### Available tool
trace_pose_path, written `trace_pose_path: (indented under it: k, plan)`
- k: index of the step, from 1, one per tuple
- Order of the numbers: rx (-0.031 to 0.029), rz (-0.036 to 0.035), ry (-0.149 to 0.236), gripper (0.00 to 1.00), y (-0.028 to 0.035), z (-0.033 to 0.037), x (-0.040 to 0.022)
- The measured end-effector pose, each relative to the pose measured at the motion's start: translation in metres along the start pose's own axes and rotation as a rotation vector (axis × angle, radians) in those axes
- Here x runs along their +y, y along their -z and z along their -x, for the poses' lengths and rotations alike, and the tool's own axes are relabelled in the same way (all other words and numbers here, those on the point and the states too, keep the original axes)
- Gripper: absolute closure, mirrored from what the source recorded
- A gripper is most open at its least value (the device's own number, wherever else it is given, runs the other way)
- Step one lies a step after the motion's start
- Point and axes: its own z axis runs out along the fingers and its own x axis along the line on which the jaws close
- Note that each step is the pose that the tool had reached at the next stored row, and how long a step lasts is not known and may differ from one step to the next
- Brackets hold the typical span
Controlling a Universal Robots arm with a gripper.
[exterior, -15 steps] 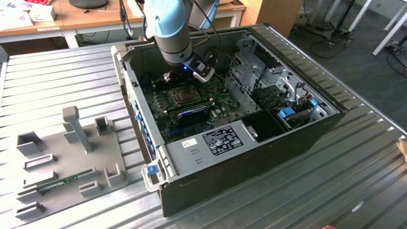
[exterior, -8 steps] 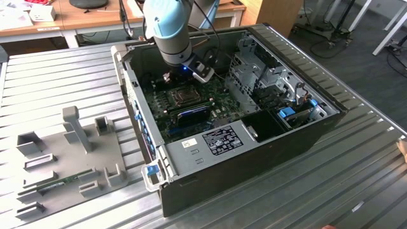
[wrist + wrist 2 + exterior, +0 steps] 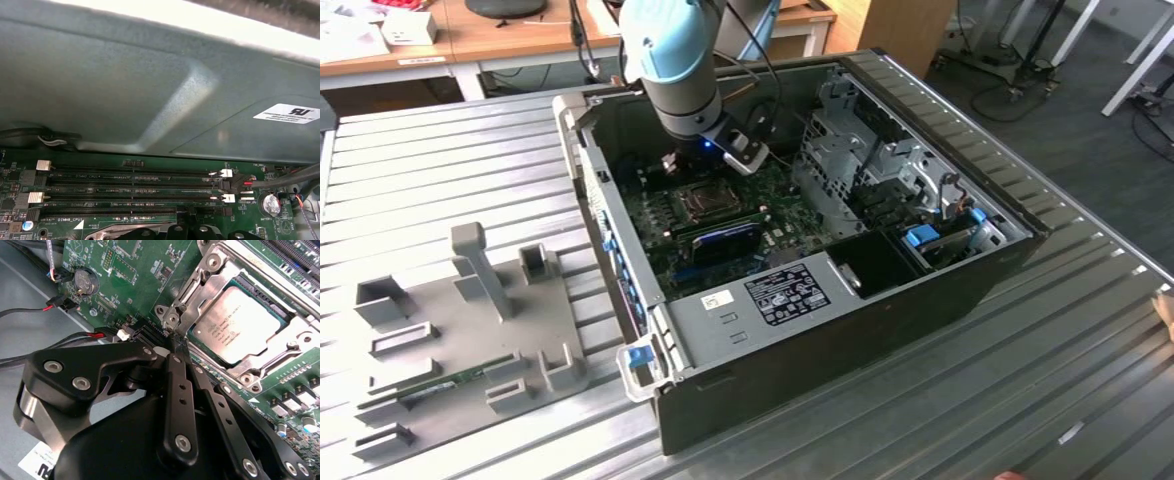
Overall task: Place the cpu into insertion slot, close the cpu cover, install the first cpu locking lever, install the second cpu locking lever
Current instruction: 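Install the first cpu locking lever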
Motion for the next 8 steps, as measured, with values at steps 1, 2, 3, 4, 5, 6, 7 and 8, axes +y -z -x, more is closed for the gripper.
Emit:
trace_pose_path:
  k: [1, 2, 3, 4, 5, 6, 7, 8]
  plan:
    - [0.0, -0.0003, 0.0, 0.9, 0.0001, 0.0001, 0.0001]
    - [-0.0002, -0.0004, 0.0, 0.9, 0.0005, 0.0003, 0.0002]
    - [-0.0001, -0.0003, 0.0, 0.9, 0.0012, 0.0005, 0.0005]
    - [0.0001, -0.0008, 0.0, 0.9, 0.0025, 0.001, 0.0008]
    - [0.0001, -0.0008, 0.0, 0.9, 0.0037, 0.0014, 0.0012]
    - [0.0001, -0.0009, 0.0, 0.9, 0.0051, 0.002, 0.0017]
    - [0.0002, -0.0009, 0.0, 0.9, 0.0065, 0.0025, 0.0021]
    - [0.0002, -0.0009, 0.0, 0.9, 0.0078, 0.003, 0.0026]
